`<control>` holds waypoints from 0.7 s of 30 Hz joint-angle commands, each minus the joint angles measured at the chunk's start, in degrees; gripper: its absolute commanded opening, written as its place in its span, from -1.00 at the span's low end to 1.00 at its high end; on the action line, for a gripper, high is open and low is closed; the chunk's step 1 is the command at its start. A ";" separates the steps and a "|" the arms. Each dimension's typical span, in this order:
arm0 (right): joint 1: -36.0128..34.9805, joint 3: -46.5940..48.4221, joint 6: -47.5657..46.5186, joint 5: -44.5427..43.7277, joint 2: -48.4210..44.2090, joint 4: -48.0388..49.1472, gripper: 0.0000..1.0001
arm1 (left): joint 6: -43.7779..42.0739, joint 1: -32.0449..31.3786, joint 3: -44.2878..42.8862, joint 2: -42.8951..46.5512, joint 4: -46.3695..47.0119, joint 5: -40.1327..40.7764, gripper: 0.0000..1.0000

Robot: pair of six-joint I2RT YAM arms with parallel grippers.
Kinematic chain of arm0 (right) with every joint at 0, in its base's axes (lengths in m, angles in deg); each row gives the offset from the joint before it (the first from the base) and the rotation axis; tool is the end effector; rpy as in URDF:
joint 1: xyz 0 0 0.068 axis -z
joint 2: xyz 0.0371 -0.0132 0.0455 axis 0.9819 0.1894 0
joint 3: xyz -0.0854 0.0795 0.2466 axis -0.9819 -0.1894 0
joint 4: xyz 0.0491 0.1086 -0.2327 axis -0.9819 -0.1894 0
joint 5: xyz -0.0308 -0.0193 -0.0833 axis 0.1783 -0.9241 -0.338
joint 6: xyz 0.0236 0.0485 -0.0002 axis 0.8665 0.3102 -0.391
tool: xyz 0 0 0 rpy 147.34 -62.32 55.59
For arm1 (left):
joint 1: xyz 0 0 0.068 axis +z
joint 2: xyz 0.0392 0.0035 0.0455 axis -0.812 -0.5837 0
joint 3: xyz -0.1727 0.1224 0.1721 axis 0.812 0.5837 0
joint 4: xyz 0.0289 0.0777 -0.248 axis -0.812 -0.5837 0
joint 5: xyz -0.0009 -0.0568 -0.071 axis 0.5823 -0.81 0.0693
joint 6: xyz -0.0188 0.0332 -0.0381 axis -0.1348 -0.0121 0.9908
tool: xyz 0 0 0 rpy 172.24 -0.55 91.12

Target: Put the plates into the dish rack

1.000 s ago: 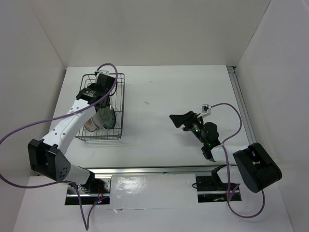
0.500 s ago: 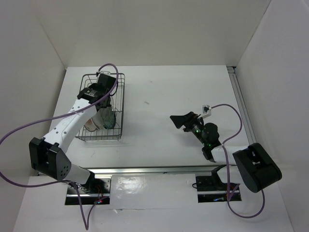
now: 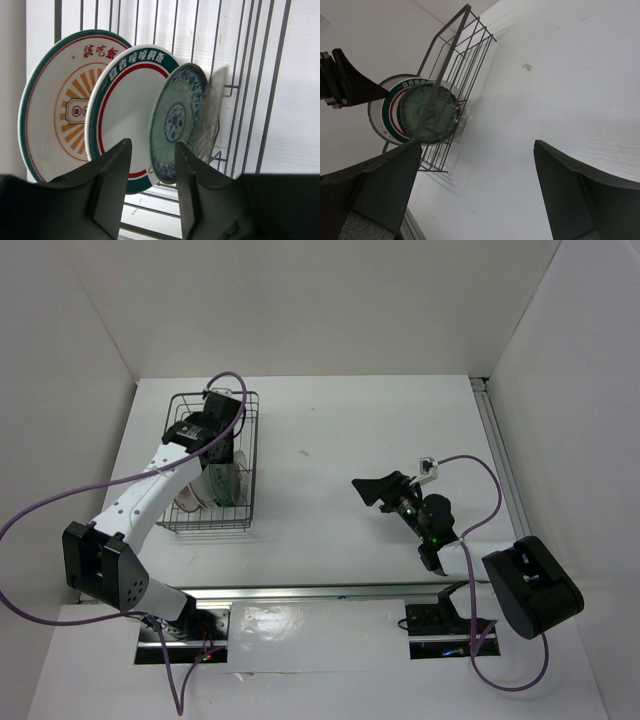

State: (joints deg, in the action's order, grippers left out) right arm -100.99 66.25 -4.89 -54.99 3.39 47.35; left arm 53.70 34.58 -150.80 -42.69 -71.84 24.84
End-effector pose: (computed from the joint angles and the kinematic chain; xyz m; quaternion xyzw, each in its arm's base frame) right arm 0.1944 0.0852 0.1733 0.0938 0.6980 0.4565 0.5436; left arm 0.2954 -0.0861 0.3293 -0.0866 0.9043 0.1315 0.3967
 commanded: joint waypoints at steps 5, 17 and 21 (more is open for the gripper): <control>0.38 2.55 -3.53 0.26 -3.55 -5.56 1.00 | 0.33 0.02 0.09 4.87 2.77 -2.88 1.00; -10.25 34.09 -24.12 -16.77 -10.76 -65.17 1.00 | -1.52 11.35 12.56 23.16 18.06 -38.73 1.00; -13.07 39.64 -25.27 -24.86 -16.38 -74.75 1.00 | -0.99 11.35 13.18 29.13 18.06 -35.14 1.00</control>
State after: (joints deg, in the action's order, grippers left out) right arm -112.77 100.89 -26.28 -71.78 -8.98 -14.01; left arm 53.04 45.88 -138.14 -17.05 -57.69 -6.50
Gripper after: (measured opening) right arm 0.999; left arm 1.000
